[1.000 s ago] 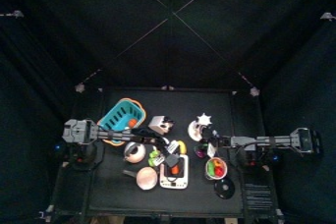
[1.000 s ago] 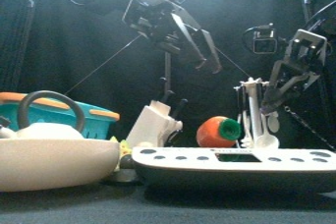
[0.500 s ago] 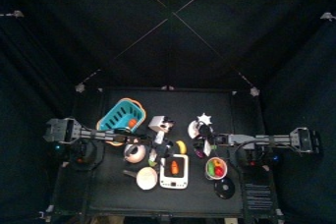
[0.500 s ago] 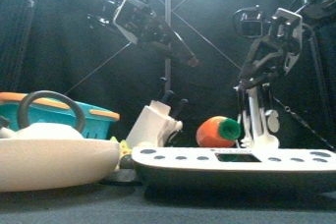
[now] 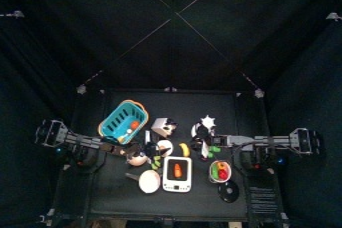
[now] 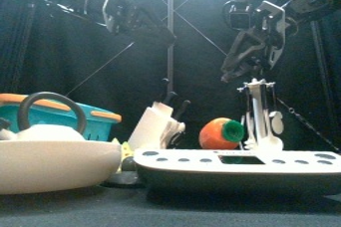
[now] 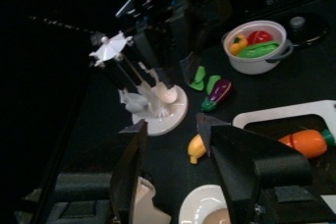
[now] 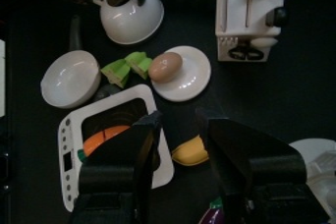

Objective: Grab pairing knife

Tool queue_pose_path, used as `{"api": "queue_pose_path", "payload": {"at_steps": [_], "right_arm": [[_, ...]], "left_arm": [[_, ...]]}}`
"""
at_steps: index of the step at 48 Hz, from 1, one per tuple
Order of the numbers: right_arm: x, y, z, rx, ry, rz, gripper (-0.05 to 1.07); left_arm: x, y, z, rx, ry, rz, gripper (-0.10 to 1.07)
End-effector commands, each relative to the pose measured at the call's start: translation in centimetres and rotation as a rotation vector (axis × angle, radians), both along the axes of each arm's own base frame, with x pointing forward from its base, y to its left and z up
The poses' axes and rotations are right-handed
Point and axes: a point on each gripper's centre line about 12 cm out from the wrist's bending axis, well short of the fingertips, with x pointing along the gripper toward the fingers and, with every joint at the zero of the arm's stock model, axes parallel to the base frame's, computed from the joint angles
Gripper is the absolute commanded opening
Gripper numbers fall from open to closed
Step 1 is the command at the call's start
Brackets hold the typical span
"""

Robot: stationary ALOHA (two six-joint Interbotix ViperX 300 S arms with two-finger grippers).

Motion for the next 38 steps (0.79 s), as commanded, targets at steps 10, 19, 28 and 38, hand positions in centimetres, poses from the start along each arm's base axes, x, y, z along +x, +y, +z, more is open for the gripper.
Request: {"api": "queue_pose_path", "payload": {"at_steps": [10, 19, 28, 38], "right_arm": [[2.2, -2.3, 3.2, -0.051, -0.138, -0.045, 0.75], [3.8, -4.9, 3.4, -0.061, -0.132, -0.106, 0.75], [5.5, -6.6, 3.0, -0.055, -0.052, -0.142, 0.75], [6.8, -7.6, 3.0, -0.118, 0.058, -0.131, 0.75]], "left_arm": [[-3.7, 1.0, 2.9, -0.066, -0.131, 0.097, 0.83], [-6.1, 1.5, 1.7, -0.125, -0.148, 0.132, 0.83], [-7.7, 1.8, 0.1, -0.216, -0.168, 0.175, 0.83], [-8.5, 1.4, 0.1, -0.230, -0.209, 0.129, 0.84]]}}
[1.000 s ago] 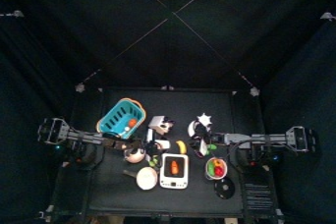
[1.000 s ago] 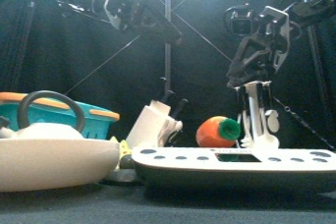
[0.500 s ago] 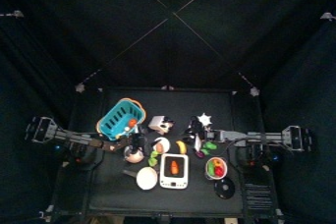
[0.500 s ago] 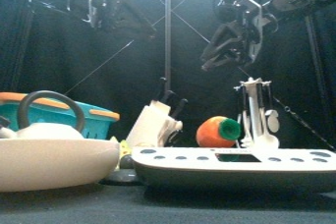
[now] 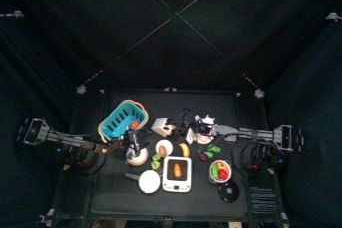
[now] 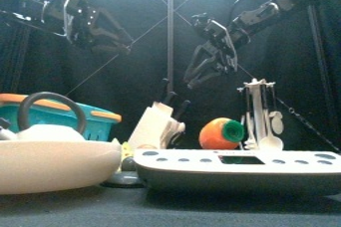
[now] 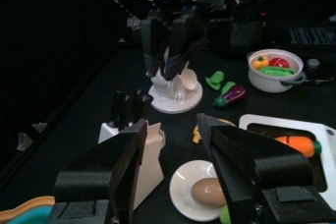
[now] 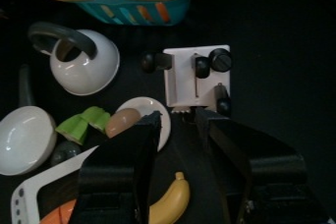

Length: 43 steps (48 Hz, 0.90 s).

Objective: Grab pairing knife

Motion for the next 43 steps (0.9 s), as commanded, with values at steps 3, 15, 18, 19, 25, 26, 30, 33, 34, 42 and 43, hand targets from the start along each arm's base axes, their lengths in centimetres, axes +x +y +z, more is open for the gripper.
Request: {"api": "queue_pose_path", "payload": {"at_steps": [3, 15, 18, 19, 25, 26, 30, 33, 34, 42, 43], "right_arm": [[1.0, -0.8, 2.0, -0.088, -0.009, 0.021, 0.75], [1.1, -2.1, 0.6, -0.132, 0.062, 0.015, 0.75], [1.1, -2.4, 0.3, -0.132, 0.072, 0.008, 0.75], [1.0, -2.6, 0.2, -0.132, 0.076, 0.004, 0.75], [1.2, -3.2, -0.3, -0.131, 0.088, -0.007, 0.75], [1.2, -3.3, -0.3, -0.132, 0.090, -0.008, 0.75], [1.4, -3.5, -0.6, -0.132, 0.097, -0.010, 0.75], [1.4, -3.7, -1.0, -0.127, 0.107, -0.015, 0.75], [1.5, -3.8, -1.2, -0.125, 0.111, -0.014, 0.75], [2.1, -3.9, -2.0, -0.113, 0.126, -0.015, 0.75], [2.1, -3.9, -2.0, -0.112, 0.128, -0.015, 0.75]], "left_arm": [[-0.2, -0.2, 0.2, 0.011, -0.029, -0.018, 0.84], [-0.6, 0.0, -0.5, -0.020, -0.040, -0.011, 0.84], [-0.7, 0.0, -0.8, -0.020, -0.033, -0.009, 0.83], [-0.7, 0.0, -0.9, -0.021, -0.030, -0.008, 0.83], [-0.8, 0.1, -1.0, -0.024, -0.028, -0.007, 0.83], [-0.8, 0.0, -1.0, -0.023, -0.025, -0.011, 0.83], [-0.8, 0.1, -1.0, -0.024, -0.027, -0.007, 0.84], [-0.9, 0.0, -1.1, -0.023, -0.024, -0.008, 0.83], [-0.9, 0.0, -1.1, -0.025, -0.024, -0.008, 0.83], [-1.0, 0.1, -1.4, -0.023, -0.018, -0.007, 0.83], [-1.0, 0.1, -1.4, -0.023, -0.018, -0.007, 0.83]]}}
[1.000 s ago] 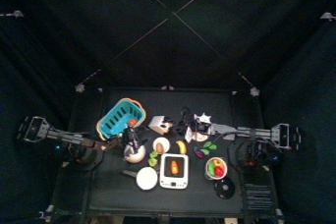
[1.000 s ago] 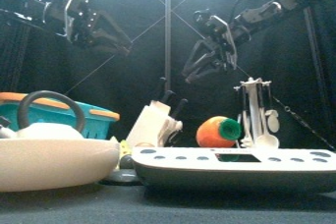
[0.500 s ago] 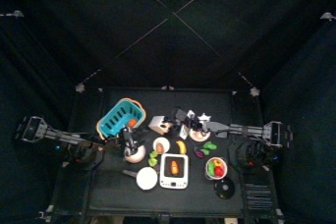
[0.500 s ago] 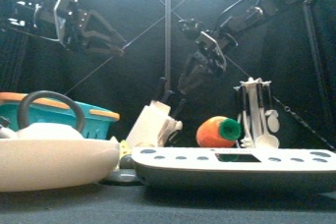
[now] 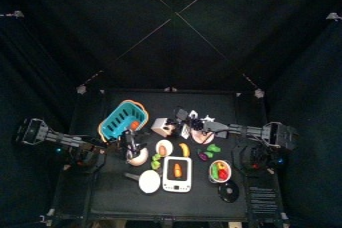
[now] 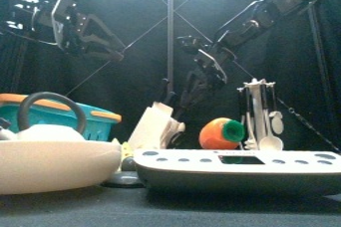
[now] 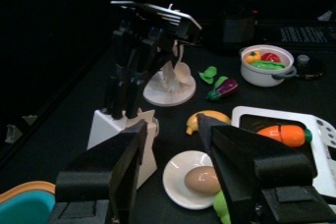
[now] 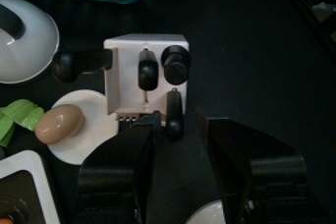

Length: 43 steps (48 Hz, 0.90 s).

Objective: Grab pairing knife

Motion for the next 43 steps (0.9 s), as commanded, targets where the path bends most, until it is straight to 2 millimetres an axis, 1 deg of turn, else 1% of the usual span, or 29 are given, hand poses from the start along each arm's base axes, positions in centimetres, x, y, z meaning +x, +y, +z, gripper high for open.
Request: {"api": "queue_pose_path", "payload": {"at_steps": [1, 8, 11, 14, 22, 28, 43], "right_arm": [[0.5, -0.5, 1.3, -0.011, -0.037, -0.007, 0.75], [0.9, -0.5, 1.0, -0.009, -0.032, -0.004, 0.74], [1.0, -0.4, 1.0, -0.009, -0.031, -0.001, 0.71], [1.0, -0.4, 1.0, -0.009, -0.031, -0.001, 0.66], [1.0, -0.3, 1.0, -0.008, -0.026, -0.001, 0.49], [1.0, -0.3, 1.0, -0.008, -0.028, 0.001, 0.42], [0.6, -0.2, 2.3, -0.019, -0.057, 0.000, 0.41]], "left_arm": [[0.1, 0.1, 0.5, 0.004, -0.016, 0.006, 0.83], [0.1, 0.1, 0.4, 0.003, -0.015, 0.005, 0.83], [0.1, 0.1, 0.3, 0.003, -0.014, 0.007, 0.84], [0.1, 0.1, 0.3, 0.003, -0.014, 0.005, 0.83], [0.1, 0.1, 0.3, 0.003, -0.014, 0.005, 0.83], [0.1, 0.1, 0.3, 0.002, -0.012, 0.008, 0.83], [0.0, 0.1, 0.1, 0.000, -0.005, 0.005, 0.83]]}}
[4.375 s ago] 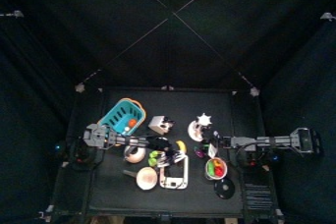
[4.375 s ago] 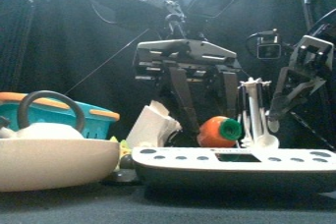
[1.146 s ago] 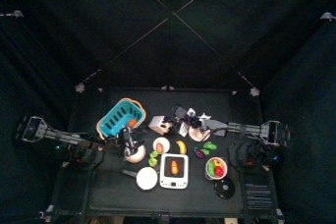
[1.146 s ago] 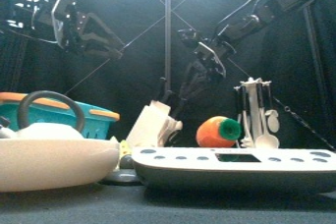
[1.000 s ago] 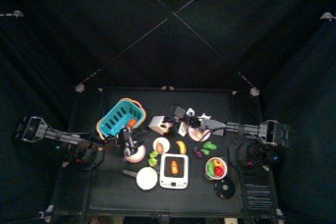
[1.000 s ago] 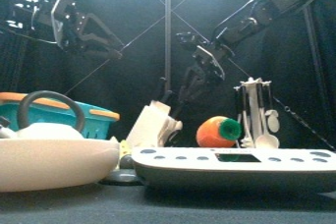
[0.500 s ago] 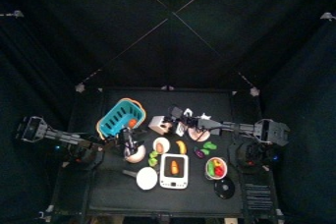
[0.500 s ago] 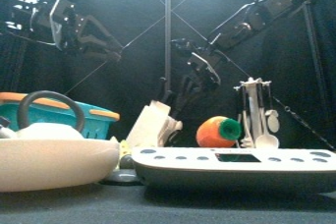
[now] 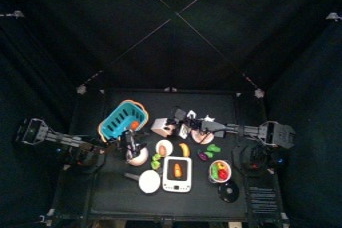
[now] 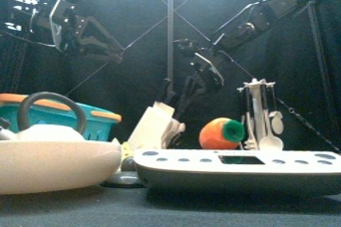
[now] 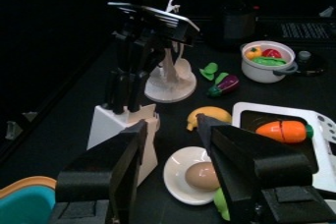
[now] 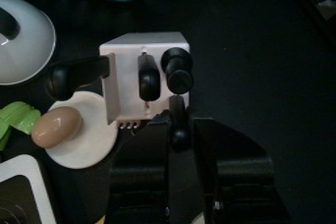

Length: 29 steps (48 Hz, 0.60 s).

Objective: Grab pairing knife

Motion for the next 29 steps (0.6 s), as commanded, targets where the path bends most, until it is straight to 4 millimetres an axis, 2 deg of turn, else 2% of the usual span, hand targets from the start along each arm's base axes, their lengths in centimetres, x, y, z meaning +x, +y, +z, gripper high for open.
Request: {"api": "queue_pose_path", "payload": {"at_steps": [1, 17, 29], "right_arm": [[-0.05, -0.04, 2.71, -0.024, -0.066, 0.000, 0.41], [-0.43, 0.33, 3.51, -0.033, -0.081, 0.008, 0.41], [-0.54, 0.34, 3.35, -0.029, -0.070, 0.004, 0.41]], "left_arm": [[0.20, 0.07, 0.55, 0.001, -0.019, 0.006, 0.83], [0.22, 0.00, 0.49, 0.000, -0.016, 0.002, 0.83], [0.20, 0.01, 0.52, -0.003, -0.018, 0.004, 0.83]]}}
